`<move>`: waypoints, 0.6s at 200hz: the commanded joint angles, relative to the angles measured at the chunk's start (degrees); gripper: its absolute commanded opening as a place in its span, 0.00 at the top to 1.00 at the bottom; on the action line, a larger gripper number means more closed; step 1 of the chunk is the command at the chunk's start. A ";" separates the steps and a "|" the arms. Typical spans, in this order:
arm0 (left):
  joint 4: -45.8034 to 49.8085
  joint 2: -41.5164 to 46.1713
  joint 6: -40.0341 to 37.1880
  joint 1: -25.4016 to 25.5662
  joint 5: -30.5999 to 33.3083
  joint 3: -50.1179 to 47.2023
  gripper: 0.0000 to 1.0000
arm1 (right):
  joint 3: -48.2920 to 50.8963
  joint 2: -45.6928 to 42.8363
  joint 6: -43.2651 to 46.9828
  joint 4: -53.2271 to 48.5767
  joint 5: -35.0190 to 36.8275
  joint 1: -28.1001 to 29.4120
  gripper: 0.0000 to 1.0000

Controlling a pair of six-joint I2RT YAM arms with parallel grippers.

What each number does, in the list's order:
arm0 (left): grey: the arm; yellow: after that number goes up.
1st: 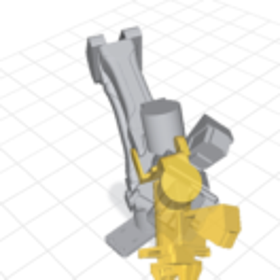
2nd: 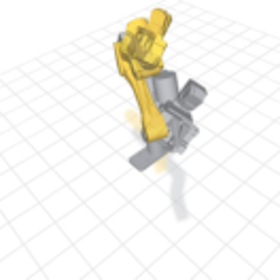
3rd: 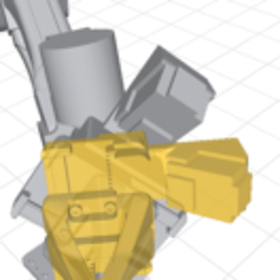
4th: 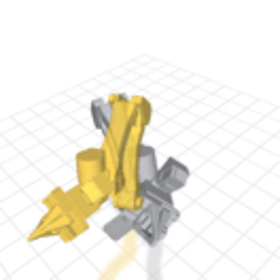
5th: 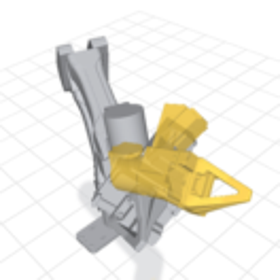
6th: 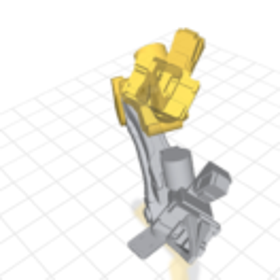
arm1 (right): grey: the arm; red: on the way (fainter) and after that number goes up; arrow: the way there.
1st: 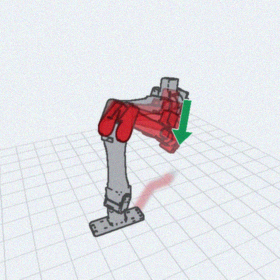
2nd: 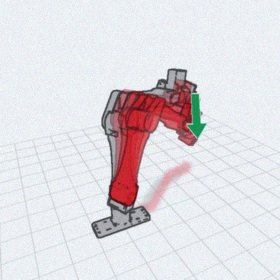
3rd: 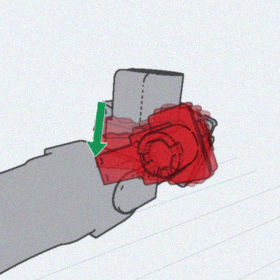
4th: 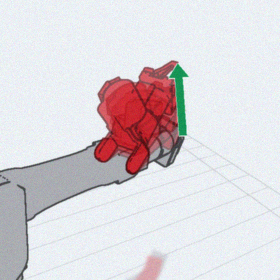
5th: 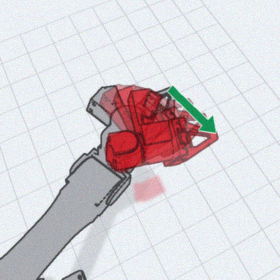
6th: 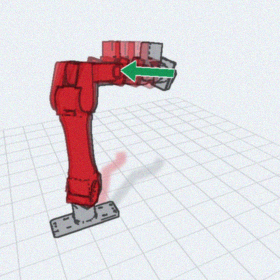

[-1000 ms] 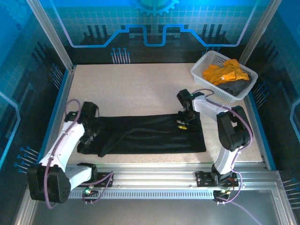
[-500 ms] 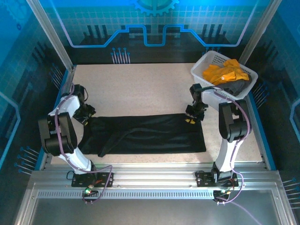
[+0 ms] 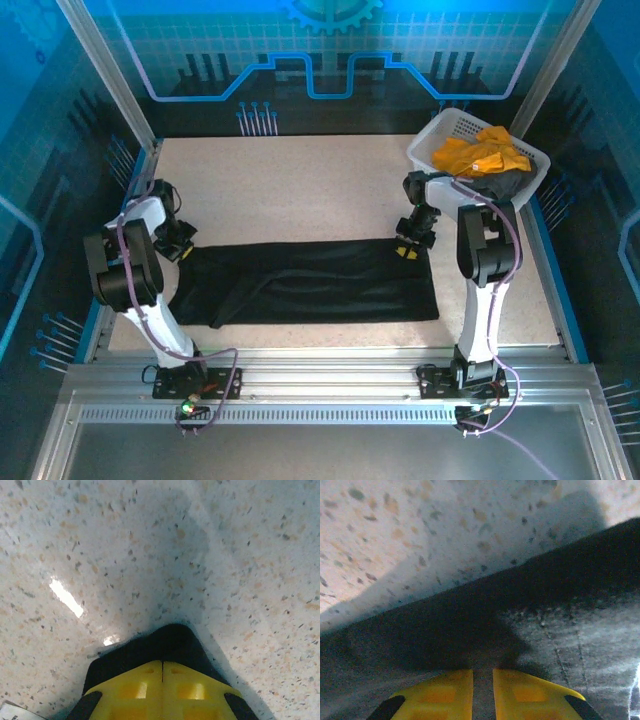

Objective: Fold and stack the t-shirts

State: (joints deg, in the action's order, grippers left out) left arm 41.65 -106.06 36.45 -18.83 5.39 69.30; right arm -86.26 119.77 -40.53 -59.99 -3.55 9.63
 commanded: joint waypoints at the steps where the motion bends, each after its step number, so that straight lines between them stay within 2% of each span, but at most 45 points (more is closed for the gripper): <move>1: -1.47 0.28 -1.35 -1.73 -0.13 1.71 1.00 | -2.57 3.33 -1.31 -1.40 2.02 -1.25 0.81; 42: -7.19 -2.50 -0.68 -1.70 -8.20 5.58 1.00 | -11.55 8.87 -0.63 -2.06 0.95 -1.86 0.82; 78: -6.68 -7.25 -0.52 -1.73 -7.74 14.04 1.00 | -24.85 17.29 2.14 -4.10 0.31 -2.54 0.84; 95: -5.89 -6.91 -0.20 -1.53 -6.29 15.78 1.00 | -29.24 18.06 4.51 -4.04 0.17 -2.20 0.84; 100: -5.84 -6.14 -0.14 -1.41 -5.46 15.60 0.92 | -29.77 17.53 5.29 -3.60 0.21 -1.96 0.83; 110: -5.53 -3.40 -0.15 -0.85 -3.29 14.77 0.68 | -29.54 15.27 7.14 -1.81 0.21 -1.29 0.80; 120: -5.60 -0.04 -0.51 0.11 -1.33 12.98 0.57 | -28.15 11.73 8.73 0.35 0.56 -0.39 0.74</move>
State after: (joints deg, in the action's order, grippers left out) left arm 35.44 -112.42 36.03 -19.73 -0.78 83.15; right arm -114.21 135.50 -36.73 -62.37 -4.38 8.25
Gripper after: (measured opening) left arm 0.299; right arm 0.212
